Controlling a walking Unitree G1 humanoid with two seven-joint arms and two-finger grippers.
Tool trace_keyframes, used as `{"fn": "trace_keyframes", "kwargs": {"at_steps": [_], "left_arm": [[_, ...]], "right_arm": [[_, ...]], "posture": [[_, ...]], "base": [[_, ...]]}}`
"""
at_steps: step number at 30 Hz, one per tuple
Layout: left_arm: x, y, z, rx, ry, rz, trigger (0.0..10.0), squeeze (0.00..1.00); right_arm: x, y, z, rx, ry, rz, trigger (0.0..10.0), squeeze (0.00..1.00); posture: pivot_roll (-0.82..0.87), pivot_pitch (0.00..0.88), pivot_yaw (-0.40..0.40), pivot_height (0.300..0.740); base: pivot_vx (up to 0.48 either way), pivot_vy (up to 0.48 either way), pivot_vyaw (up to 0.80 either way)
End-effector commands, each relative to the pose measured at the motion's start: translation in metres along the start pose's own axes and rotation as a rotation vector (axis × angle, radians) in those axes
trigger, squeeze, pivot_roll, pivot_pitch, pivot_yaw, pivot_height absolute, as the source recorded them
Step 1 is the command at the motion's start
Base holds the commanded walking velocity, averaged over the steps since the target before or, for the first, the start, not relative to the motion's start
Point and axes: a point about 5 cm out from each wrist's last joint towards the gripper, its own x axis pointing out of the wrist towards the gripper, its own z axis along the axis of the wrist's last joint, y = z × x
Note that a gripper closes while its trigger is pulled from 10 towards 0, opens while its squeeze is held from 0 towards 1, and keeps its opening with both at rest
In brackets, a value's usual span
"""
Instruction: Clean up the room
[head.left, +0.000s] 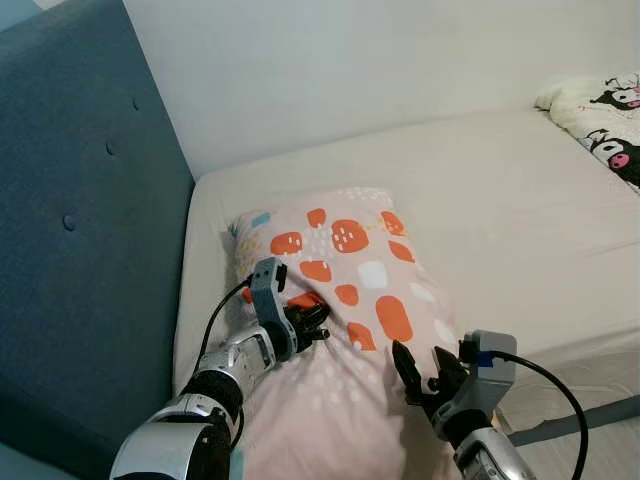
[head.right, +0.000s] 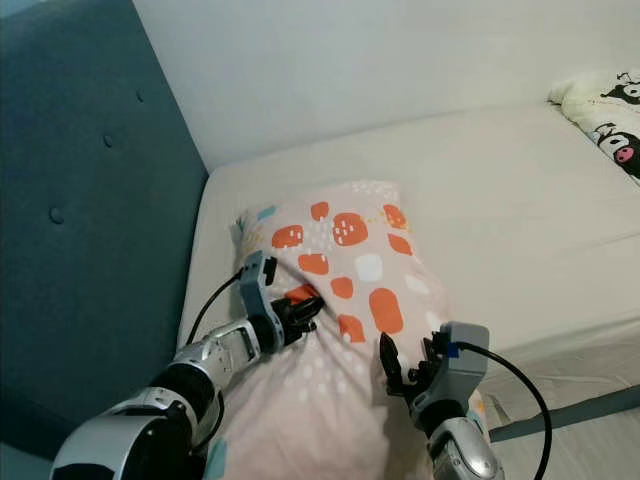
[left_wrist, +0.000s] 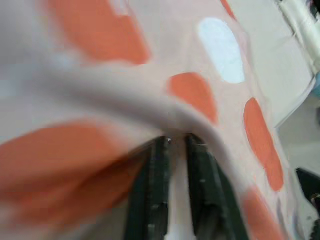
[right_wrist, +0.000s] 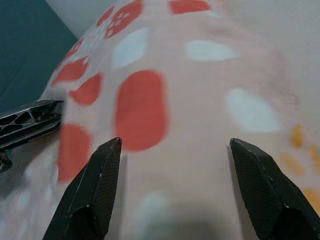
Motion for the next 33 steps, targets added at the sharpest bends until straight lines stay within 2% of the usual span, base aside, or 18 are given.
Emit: {"fn": "trace_keyframes", "kwargs": {"at_steps": [1,3,4,6,8,9,15,16,17,19,21,23,25,26,27,28,33], "left_arm": [[-0.009,0.015,-0.008,0.041,0.044,0.074,10.0,1.00],[-0.009,0.015,-0.008,0.041,0.044,0.074,10.0,1.00],[-0.015,0.026,-0.009,0.084,0.054,0.133,10.0,1.00],[-0.015,0.026,-0.009,0.084,0.054,0.133,10.0,1.00],[-0.028,0.044,-0.005,0.127,0.044,0.212,10.0,1.00],[-0.032,0.050,0.001,0.125,0.027,0.233,10.0,1.00],[-0.041,0.061,0.014,0.117,-0.027,0.287,10.0,1.00],[-0.044,0.065,0.020,0.089,-0.055,0.303,10.0,0.95],[-0.048,0.069,0.023,0.053,-0.067,0.309,10.0,0.00],[-0.050,0.071,0.024,0.028,-0.072,0.309,10.0,0.00],[-0.057,0.079,0.017,0.002,-0.036,0.321,10.0,0.00],[-0.057,0.079,0.017,0.002,-0.036,0.321,10.0,0.00],[-0.063,0.084,0.008,-0.054,-0.018,0.331,10.0,0.00],[-0.065,0.086,0.004,-0.080,-0.022,0.345,10.0,0.74],[-0.066,0.087,0.001,-0.107,-0.032,0.360,10.0,1.00],[-0.068,0.089,-0.001,-0.137,-0.043,0.372,10.0,1.00],[-0.072,0.093,-0.011,-0.177,-0.042,0.410,10.0,1.00]], "right_arm": [[-0.005,-0.002,-0.010,0.013,0.037,-0.010,10.0,0.00],[-0.005,-0.002,-0.010,0.013,0.037,-0.010,10.0,0.00],[-0.005,-0.002,-0.011,0.012,0.038,-0.011,10.0,0.00],[-0.005,-0.002,-0.011,0.012,0.038,-0.011,10.0,0.00],[-0.006,-0.002,-0.011,0.014,0.037,-0.016,10.0,0.00],[-0.007,-0.002,-0.010,0.015,0.037,-0.017,10.0,0.00],[-0.008,-0.002,-0.011,0.020,0.035,-0.019,10.0,0.00],[-0.008,-0.002,-0.011,0.022,0.034,-0.019,10.0,0.00],[-0.008,-0.001,-0.011,0.025,0.035,-0.018,10.0,0.00],[-0.009,-0.001,-0.011,0.026,0.036,-0.016,10.0,0.00],[-0.010,0.000,-0.011,0.028,0.038,-0.014,10.0,0.00],[-0.010,0.000,-0.011,0.028,0.038,-0.014,10.0,0.00],[-0.011,0.000,-0.011,0.030,0.039,-0.014,10.0,0.00],[-0.012,0.000,-0.011,0.030,0.039,-0.014,10.0,0.00],[-0.013,0.000,-0.011,0.030,0.038,-0.015,10.0,0.00],[-0.013,0.000,-0.010,0.030,0.038,-0.016,10.0,0.00],[-0.013,0.001,-0.008,0.031,0.032,-0.015,10.0,0.00]], "posture": [[0.00,0.378,0.139,0.594],[0.00,0.378,0.139,0.594],[-0.01,0.380,0.143,0.594],[-0.01,0.380,0.143,0.594],[-0.01,0.382,0.146,0.594],[0.00,0.383,0.146,0.594],[-0.01,0.385,0.146,0.594],[-0.01,0.388,0.146,0.594],[-0.01,0.391,0.146,0.594],[-0.01,0.391,0.146,0.594],[-0.02,0.392,0.148,0.594],[-0.02,0.392,0.148,0.594],[-0.03,0.394,0.147,0.594],[-0.04,0.394,0.147,0.594],[-0.04,0.393,0.147,0.594],[-0.04,0.393,0.148,0.594],[-0.06,0.394,0.150,0.594]], "base": [[0.000,0.000,0.00],[0.000,0.000,0.00],[0.000,0.000,0.00],[0.000,0.000,0.00],[0.000,0.000,0.00],[0.000,0.000,0.00],[0.000,0.000,0.00],[0.000,0.000,0.00],[0.000,0.000,0.00],[0.000,0.000,0.00],[0.000,0.000,0.00],[0.000,0.000,0.00],[0.000,0.000,0.00],[0.000,0.000,0.00],[0.000,0.000,0.00],[0.000,0.000,0.00],[0.000,0.000,0.00]]}}
